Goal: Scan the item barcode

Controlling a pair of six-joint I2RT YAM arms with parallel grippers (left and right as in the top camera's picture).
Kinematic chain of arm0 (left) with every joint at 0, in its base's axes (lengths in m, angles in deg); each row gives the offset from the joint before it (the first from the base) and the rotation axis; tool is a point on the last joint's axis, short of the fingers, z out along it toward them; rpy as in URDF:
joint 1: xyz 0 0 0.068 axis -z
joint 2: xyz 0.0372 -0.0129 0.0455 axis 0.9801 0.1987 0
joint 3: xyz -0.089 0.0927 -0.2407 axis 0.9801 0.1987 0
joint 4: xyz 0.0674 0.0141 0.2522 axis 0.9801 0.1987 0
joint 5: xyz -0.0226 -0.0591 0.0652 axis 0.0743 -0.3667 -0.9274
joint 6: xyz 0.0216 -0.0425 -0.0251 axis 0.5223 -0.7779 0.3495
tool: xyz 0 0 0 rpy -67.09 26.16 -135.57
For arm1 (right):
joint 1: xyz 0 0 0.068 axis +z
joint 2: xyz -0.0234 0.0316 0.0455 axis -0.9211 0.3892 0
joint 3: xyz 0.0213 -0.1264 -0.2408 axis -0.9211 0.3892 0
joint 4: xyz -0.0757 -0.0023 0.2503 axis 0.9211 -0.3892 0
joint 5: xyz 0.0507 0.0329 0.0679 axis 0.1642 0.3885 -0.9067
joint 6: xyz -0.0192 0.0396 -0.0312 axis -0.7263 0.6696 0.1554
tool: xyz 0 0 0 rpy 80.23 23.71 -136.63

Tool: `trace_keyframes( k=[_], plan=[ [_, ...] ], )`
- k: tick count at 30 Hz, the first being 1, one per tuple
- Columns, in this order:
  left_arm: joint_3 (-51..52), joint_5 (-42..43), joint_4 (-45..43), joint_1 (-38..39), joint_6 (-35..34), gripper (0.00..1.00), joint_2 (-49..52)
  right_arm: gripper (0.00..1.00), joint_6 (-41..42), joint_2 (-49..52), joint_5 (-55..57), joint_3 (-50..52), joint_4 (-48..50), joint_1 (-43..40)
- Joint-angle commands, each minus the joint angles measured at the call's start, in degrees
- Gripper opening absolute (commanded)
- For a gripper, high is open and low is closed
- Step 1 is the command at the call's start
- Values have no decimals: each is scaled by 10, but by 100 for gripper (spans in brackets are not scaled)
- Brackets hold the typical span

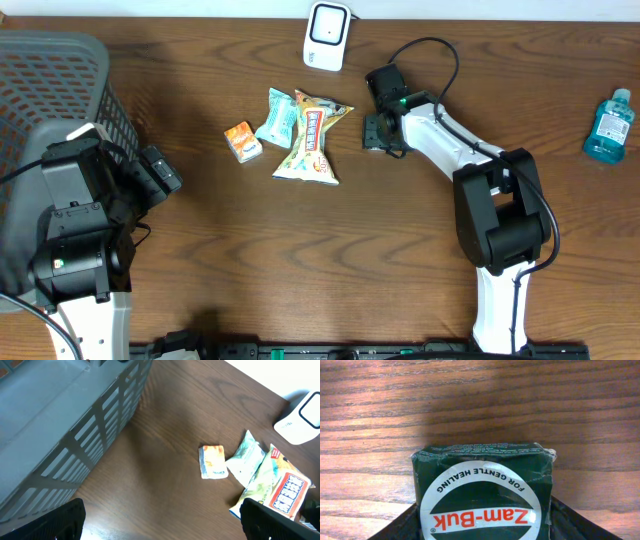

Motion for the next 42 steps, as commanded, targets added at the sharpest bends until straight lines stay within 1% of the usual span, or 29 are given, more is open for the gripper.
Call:
trace_keyframes(
  k=[1,6,9,15,24,29,32,34,37,42],
  plan=[
    [-3,-7,0,-3,-5,98,1,61,-3,3,11,6,0,4],
    [-3,-7,0,-3,-5,98,1,59,-17,3,13,6,10,4],
    [-3,-7,0,-3,-5,98,1,57,-17,3,13,0,13,4],
    [-3,-7,0,-3,-5,98,1,57,-17,-5,13,-19,21,-1],
    [-3,-7,0,-3,-5,98,1,58,-41,-5,14,-50,90,-4],
    [-3,-7,0,-3,-5,98,1,57,-56,-6,15,-94,118,-16],
    [-3,-7,0,-3,-5,98,1,54,-58,-6,16,-115,157,-19],
    [-3,-7,0,-3,-5,98,1,54,-57,-6,15,-119,204,-19],
    [-3,-7,0,-3,-5,98,1,52,-57,-6,15,-119,269,-19],
    [-3,-7,0,-3,-5,98,1,53,-57,-6,15,-119,348,-17]
  ],
)
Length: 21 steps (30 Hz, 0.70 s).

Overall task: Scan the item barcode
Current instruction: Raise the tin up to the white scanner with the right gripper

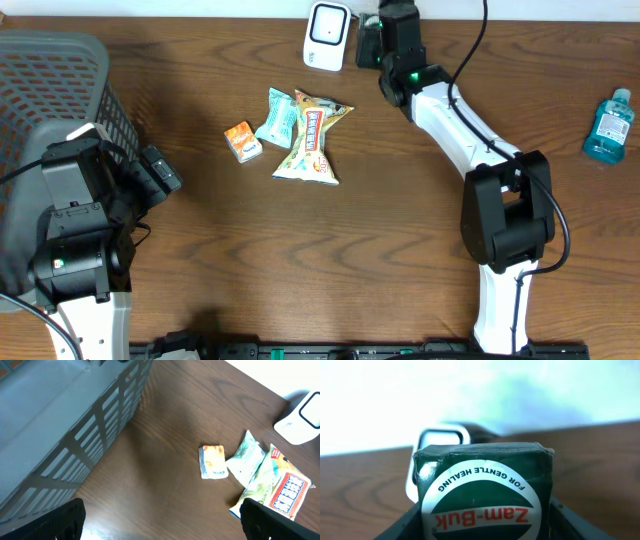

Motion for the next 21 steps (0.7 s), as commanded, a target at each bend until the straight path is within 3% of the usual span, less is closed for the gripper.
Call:
trace_keyframes(
  k=[1,15,21],
  plan=[
    [-3,-7,0,-3,-5,98,1,52,-9,-5,7,-11,34,2],
    [-3,-7,0,-3,-5,98,1,50,-4,15,8,-11,255,10],
    [-3,-7,0,-3,-5,98,1,50,-4,31,8,-15,300,15]
  ],
)
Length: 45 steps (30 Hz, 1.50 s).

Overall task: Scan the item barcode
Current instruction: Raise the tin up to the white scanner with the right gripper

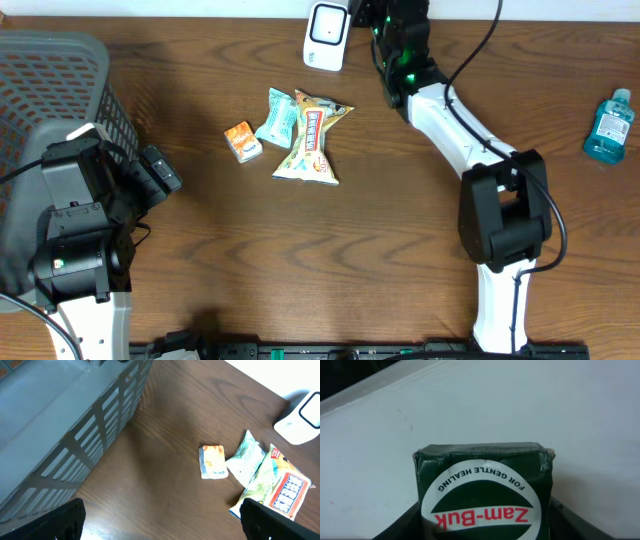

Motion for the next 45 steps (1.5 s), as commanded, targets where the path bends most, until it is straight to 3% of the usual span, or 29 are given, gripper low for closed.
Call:
trace_keyframes(
  k=[1,15,37,45],
  plan=[
    [-3,-7,0,-3,-5,98,1,50,-4,25,4,-21,14,6],
    [-3,-7,0,-3,-5,98,1,52,-5,189,3,-264,-109,29],
    [-3,-7,0,-3,-5,98,1,53,-57,261,81,-282,-83,43],
    [-3,-7,0,-3,-5,98,1,55,-52,238,123,-337,-196,15]
  ],
)
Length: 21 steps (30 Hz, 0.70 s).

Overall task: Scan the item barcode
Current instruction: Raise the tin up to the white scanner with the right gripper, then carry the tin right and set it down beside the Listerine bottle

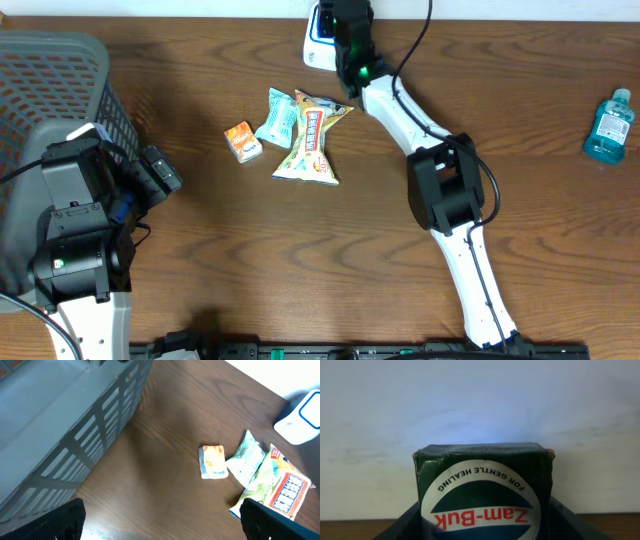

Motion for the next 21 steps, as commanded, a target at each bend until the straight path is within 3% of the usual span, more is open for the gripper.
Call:
trace_keyframes(
  k=[1,13,21],
  plan=[
    [-3,-7,0,-3,-5,98,1,56,1,-21,26,-33,-39,-29],
    [-3,-7,0,-3,-5,98,1,56,18,-109,26,-44,-284,-175],
    [-3,-7,0,-3,-5,98,1,60,17,-114,26,-43,-471,-296]
  ],
)
